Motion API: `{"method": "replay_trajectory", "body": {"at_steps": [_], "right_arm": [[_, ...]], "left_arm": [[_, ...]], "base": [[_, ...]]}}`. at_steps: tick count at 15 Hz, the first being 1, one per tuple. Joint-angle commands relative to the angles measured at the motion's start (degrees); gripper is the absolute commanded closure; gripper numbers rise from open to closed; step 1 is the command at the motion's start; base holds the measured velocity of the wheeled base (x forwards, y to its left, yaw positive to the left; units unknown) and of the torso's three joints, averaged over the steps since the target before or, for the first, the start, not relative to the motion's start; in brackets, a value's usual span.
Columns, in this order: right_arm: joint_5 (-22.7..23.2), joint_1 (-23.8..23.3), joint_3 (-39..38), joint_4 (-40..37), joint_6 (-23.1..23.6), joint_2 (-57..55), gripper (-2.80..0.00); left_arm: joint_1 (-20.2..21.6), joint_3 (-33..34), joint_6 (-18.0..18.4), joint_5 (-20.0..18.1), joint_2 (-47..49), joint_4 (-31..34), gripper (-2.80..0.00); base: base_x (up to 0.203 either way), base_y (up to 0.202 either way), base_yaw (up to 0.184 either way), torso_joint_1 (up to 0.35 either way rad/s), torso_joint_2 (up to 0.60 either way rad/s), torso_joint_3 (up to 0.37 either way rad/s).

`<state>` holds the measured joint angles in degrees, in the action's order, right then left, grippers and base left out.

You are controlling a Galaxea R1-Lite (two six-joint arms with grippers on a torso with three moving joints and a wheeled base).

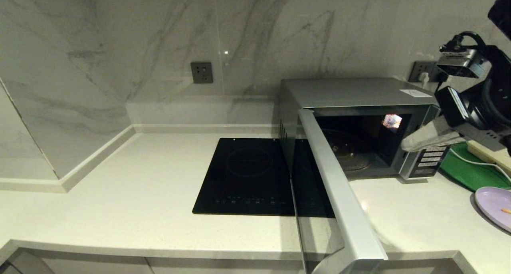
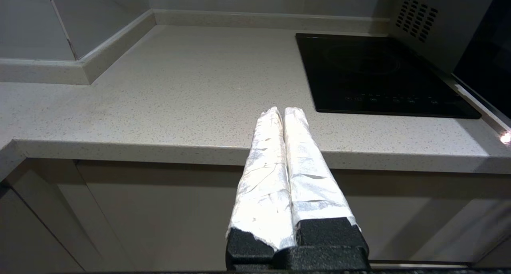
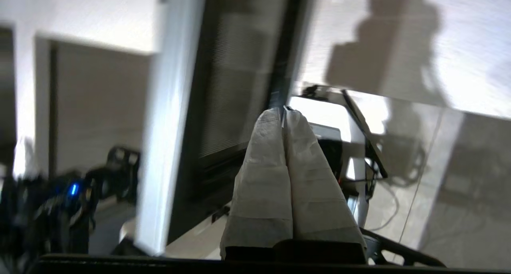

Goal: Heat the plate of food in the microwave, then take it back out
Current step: Close the microwave oven

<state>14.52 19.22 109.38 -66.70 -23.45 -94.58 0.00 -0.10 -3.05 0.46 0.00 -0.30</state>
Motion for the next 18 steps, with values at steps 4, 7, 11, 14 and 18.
{"method": "replay_trajectory", "body": {"at_steps": [4, 7, 11, 14, 18], "right_arm": [[0.2, 15.3, 3.7, 0.5, 1.2, -1.1, 0.00], [0.2, 20.7, 3.7, 0.7, 3.5, -1.0, 0.00], [0.2, 23.8, 3.6, 0.6, 4.1, -1.8, 0.00], [0.2, 25.5, 3.1, 0.2, 4.2, -2.8, 0.00], [0.0, 27.3, 2.9, 0.2, 4.2, -4.9, 0.00]], "left_arm": [[0.0, 0.0, 0.0, 0.0, 0.0, 0.0, 0.00], [0.0, 0.0, 0.0, 0.0, 0.0, 0.0, 0.00], [0.0, 0.0, 0.0, 0.0, 0.0, 0.0, 0.00], [0.0, 0.0, 0.0, 0.0, 0.0, 0.0, 0.00], [0.0, 0.0, 0.0, 0.0, 0.0, 0.0, 0.00]], "base": [[0.000, 0.000, 0.000, 0.000, 0.00, 0.000], [0.000, 0.000, 0.000, 0.000, 0.00, 0.000], [0.000, 0.000, 0.000, 0.000, 0.00, 0.000], [0.000, 0.000, 0.000, 0.000, 0.00, 0.000], [0.000, 0.000, 0.000, 0.000, 0.00, 0.000]]}}
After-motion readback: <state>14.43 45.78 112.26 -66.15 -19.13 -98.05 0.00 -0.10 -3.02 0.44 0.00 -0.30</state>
